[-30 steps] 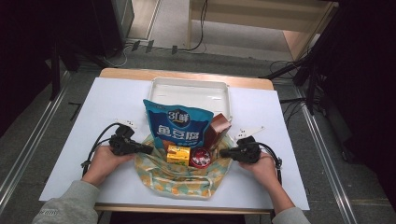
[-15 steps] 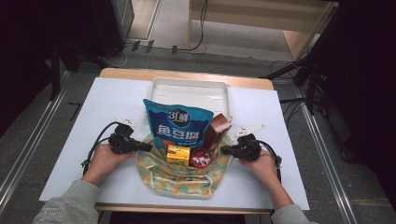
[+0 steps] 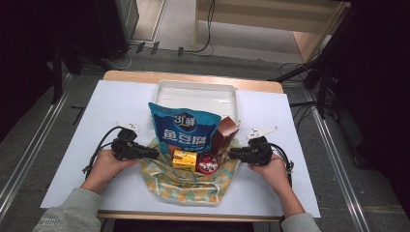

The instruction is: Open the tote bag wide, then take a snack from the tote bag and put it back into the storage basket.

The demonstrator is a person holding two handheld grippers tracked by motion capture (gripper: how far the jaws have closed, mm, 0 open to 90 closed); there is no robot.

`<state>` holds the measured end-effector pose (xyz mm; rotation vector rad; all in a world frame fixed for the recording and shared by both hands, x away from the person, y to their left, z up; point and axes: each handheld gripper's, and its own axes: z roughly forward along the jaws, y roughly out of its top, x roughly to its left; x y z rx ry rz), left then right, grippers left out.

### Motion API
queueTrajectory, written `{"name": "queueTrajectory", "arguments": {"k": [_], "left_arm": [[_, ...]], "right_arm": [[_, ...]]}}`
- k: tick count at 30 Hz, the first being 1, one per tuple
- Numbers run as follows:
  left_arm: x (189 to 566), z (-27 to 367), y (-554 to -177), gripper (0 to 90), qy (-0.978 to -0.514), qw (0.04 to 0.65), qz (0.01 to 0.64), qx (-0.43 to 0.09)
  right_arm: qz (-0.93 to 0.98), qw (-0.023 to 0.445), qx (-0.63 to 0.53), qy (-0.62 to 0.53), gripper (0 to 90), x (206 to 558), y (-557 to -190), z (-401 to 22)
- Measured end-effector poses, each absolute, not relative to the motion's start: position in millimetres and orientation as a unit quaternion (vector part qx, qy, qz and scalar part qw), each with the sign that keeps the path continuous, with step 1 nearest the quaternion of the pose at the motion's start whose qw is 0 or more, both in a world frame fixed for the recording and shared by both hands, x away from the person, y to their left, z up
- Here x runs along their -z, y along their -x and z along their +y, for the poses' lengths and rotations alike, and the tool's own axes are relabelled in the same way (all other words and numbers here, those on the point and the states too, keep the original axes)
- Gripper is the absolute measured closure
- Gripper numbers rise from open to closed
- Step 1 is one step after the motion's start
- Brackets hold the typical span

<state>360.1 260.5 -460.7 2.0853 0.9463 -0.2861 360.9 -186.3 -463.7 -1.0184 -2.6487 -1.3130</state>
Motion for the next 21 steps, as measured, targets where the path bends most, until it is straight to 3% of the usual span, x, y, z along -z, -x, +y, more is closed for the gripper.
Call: {"name": "queueTrajectory", "arguments": {"k": [6,21], "left_arm": [[454,259,-355,57.3,-0.829,0.408,0.367,0.105],[441,263,-351,45.0,-0.827,0.413,0.369,0.095]], "right_arm": [[-0.840,-0.001,0.437,0.322,63.7,453,-357,-190],[-0.832,-0.006,0.444,0.333,50.4,448,-355,-198]]}}
